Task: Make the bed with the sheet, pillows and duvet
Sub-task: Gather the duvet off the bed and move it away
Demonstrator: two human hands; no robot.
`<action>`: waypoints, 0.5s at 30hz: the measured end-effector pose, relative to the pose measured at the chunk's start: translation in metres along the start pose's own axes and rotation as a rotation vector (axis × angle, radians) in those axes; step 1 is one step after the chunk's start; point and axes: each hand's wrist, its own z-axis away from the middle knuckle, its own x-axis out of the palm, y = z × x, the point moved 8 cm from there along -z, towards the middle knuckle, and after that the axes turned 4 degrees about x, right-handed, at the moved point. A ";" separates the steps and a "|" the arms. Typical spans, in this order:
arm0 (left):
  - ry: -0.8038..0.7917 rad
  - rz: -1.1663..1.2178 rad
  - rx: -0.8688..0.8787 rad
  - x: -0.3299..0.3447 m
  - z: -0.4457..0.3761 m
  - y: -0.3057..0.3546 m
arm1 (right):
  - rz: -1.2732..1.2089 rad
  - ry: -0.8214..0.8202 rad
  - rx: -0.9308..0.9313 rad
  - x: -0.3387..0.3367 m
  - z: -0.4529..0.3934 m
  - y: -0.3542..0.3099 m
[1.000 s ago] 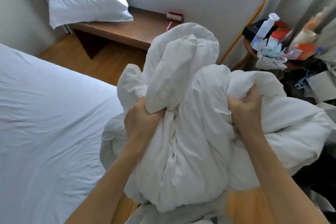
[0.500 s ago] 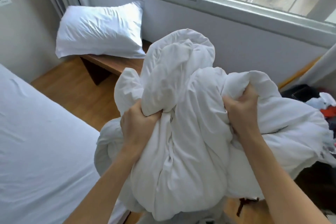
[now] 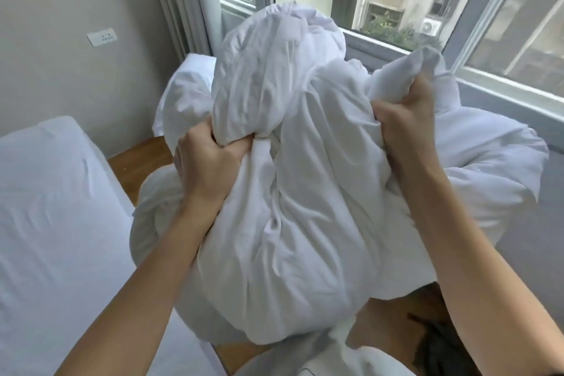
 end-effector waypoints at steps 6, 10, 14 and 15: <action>0.157 -0.029 0.053 0.029 -0.138 0.000 | -0.123 -0.036 -0.092 0.065 -0.151 -0.006; 0.213 0.000 -0.022 0.074 -0.217 -0.049 | -0.140 -0.009 -0.131 0.104 -0.243 0.030; 0.000 -0.191 -0.297 0.187 -0.256 -0.163 | 0.136 0.104 0.080 0.121 -0.309 0.181; -0.147 -0.293 -0.379 0.224 -0.254 -0.202 | 0.280 0.088 0.208 0.122 -0.315 0.232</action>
